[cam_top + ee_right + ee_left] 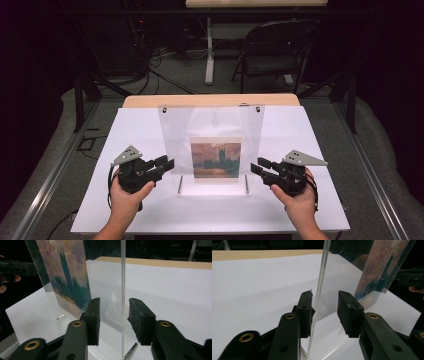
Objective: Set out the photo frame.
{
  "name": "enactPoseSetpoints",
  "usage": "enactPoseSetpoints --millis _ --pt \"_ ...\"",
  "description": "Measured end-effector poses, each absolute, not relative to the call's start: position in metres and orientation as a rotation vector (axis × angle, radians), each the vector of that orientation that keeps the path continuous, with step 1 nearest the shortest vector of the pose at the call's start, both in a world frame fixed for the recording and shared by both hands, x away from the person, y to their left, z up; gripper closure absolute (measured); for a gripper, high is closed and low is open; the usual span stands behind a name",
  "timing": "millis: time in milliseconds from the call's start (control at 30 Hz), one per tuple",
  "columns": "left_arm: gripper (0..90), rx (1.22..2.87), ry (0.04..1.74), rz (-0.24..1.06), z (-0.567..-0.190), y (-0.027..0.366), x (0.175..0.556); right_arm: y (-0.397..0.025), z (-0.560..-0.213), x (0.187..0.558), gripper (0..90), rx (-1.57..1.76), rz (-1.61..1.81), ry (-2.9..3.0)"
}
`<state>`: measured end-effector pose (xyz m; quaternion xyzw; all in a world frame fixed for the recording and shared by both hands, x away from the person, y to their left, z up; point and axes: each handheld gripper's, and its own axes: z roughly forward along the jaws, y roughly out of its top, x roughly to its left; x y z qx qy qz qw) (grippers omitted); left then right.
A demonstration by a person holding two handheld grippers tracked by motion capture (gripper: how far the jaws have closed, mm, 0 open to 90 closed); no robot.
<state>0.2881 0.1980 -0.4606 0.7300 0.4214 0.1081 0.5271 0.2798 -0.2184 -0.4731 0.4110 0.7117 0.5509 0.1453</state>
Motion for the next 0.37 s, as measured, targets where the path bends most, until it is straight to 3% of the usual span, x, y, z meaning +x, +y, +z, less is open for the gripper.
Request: enactPoseSetpoints --millis 33,133,367 --pt "59.4 1.753 1.004 0.269 -0.463 0.198 0.287 -0.223 -0.478 0.278 53.5 1.191 1.584 2.053" --pt "54.9 1.759 1.002 0.342 -0.470 0.199 0.281 -0.227 -0.485 0.276 48.5 1.207 1.573 2.048" --pt "40.7 1.727 1.048 0.381 -0.493 0.215 0.279 -0.247 -0.501 0.272 40.7 1.252 1.522 2.019"
